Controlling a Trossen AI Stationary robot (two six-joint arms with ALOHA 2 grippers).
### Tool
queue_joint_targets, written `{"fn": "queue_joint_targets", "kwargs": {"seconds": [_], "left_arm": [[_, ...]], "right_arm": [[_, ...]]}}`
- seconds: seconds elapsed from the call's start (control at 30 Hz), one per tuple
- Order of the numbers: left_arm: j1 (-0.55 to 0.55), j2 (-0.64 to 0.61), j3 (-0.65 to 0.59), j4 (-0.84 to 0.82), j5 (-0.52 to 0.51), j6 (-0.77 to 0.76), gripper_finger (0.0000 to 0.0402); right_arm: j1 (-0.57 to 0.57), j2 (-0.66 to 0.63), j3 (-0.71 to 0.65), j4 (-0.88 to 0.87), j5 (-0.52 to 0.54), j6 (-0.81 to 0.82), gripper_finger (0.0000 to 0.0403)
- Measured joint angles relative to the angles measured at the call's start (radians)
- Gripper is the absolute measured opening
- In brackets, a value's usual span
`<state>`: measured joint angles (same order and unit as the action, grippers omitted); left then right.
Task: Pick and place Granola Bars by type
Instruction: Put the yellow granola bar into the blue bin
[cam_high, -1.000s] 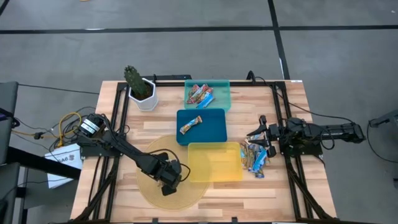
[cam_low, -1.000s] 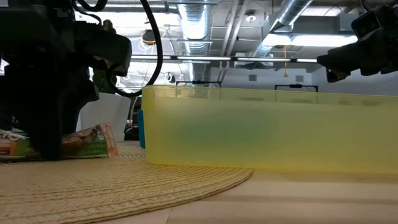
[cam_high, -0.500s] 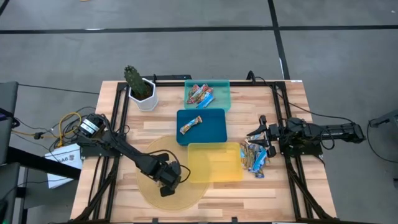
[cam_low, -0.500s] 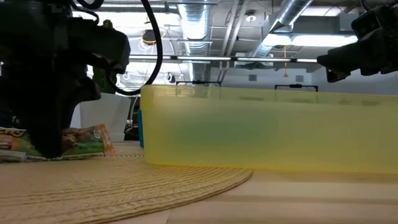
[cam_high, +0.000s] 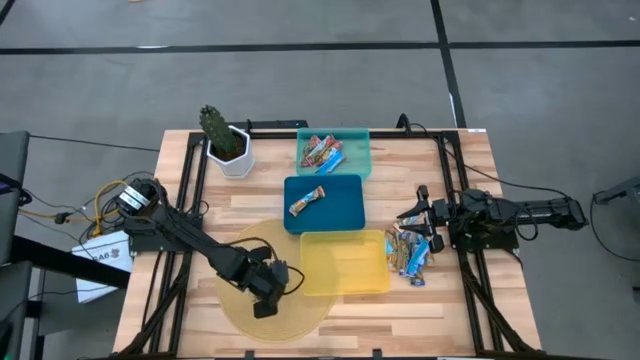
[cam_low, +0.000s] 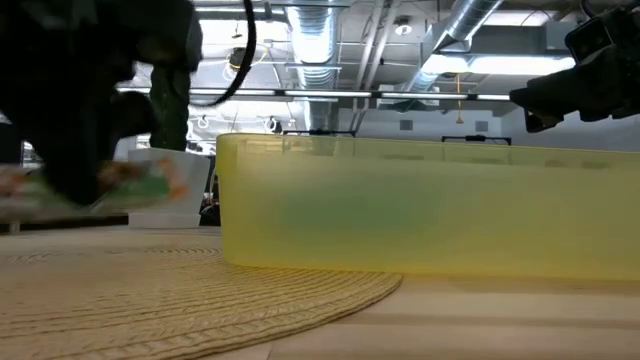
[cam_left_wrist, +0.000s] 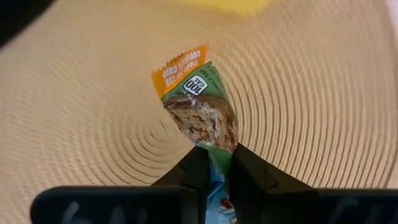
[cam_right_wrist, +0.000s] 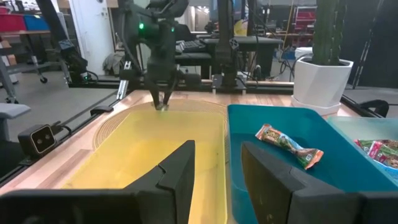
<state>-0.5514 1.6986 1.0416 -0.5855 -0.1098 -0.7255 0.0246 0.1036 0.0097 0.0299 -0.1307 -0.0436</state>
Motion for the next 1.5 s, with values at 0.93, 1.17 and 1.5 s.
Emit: {"fn": "queue_joint_targets", "kwargs": {"seconds": [0.93, 1.17, 1.5], "left_arm": [[0.002, -0.348, 0.000, 0.155, -0.452, 0.207, 0.0043], [0.005, -0.347, 0.000, 0.154, -0.453, 0.207, 0.0043], [0.122, -0.341, 0.000, 0.149, -0.453, 0.259, 0.0043]], "right_arm": [[0.000, 0.000, 0.000, 0.000, 0.000, 0.000, 0.0124], [0.000, 0.000, 0.000, 0.000, 0.000, 0.000, 0.0124], [0.000, 0.000, 0.000, 0.000, 0.000, 0.000, 0.0124]]}}
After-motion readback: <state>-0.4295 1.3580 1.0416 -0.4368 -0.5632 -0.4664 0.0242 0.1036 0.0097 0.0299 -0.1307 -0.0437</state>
